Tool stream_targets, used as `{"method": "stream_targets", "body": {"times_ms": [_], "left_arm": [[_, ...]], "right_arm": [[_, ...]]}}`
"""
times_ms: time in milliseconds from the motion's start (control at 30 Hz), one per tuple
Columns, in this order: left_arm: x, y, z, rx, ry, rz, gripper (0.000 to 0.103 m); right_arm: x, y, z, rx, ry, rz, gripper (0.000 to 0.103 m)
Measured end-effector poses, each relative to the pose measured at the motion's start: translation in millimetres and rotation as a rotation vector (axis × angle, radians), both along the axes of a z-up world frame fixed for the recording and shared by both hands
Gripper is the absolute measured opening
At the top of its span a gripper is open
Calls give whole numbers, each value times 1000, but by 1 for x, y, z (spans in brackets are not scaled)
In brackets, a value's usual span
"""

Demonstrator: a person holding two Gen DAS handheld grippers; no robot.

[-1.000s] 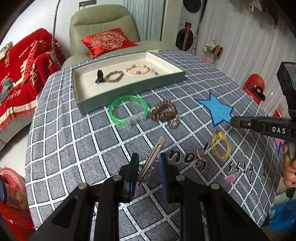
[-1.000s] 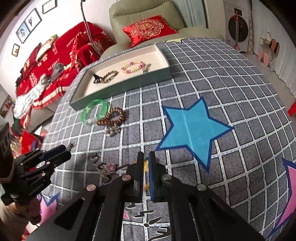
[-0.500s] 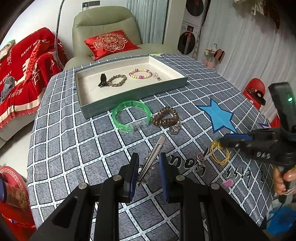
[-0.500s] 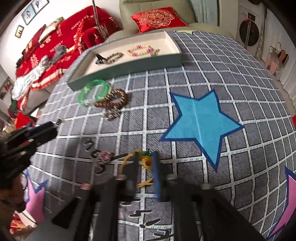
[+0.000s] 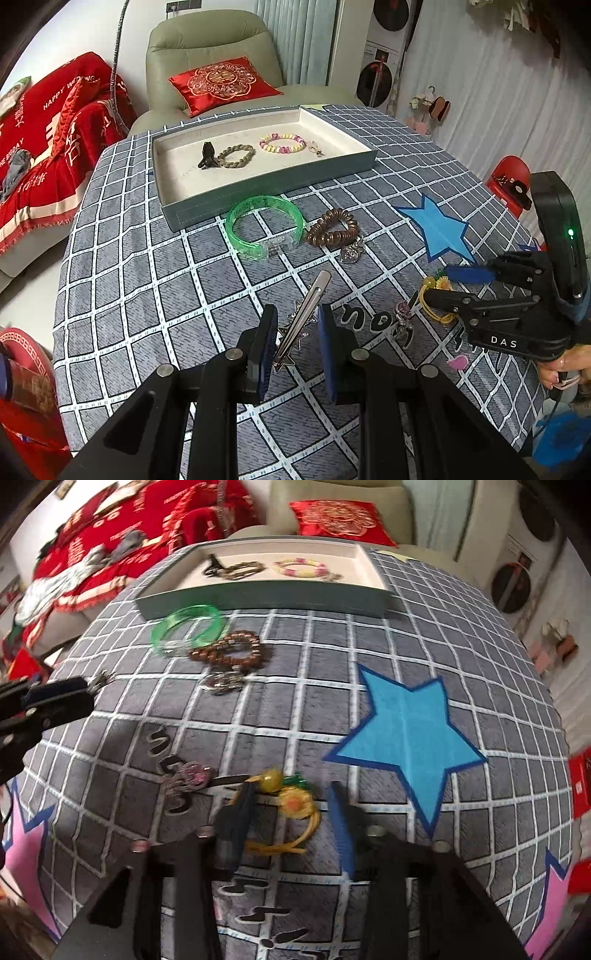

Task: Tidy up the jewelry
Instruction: 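Lift and carry the hair clip and hair tie with both tools over the tray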

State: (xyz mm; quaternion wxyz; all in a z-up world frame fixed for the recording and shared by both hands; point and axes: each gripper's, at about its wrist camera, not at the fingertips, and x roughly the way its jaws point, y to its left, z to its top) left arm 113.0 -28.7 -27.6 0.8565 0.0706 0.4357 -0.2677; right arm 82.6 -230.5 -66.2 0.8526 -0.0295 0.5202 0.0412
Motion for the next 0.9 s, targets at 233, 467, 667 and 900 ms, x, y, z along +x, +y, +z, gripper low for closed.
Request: {"method": "stream_targets", "body": {"times_ms": [233, 467, 667, 900], "left_arm": [[2, 3, 2, -8, -5, 11, 38], [10, 10, 9, -26, -11, 35, 38], [25, 11, 21, -34, -41, 58, 38], [59, 10, 39, -56, -73, 95, 38]], "right_arm": [[-1, -4, 5, 21, -3, -33, 21], [1, -20, 29, 101, -54, -81, 21], [17, -31, 57, 182, -109, -103, 21], [54, -35, 84, 232, -150, -99, 21]]}}
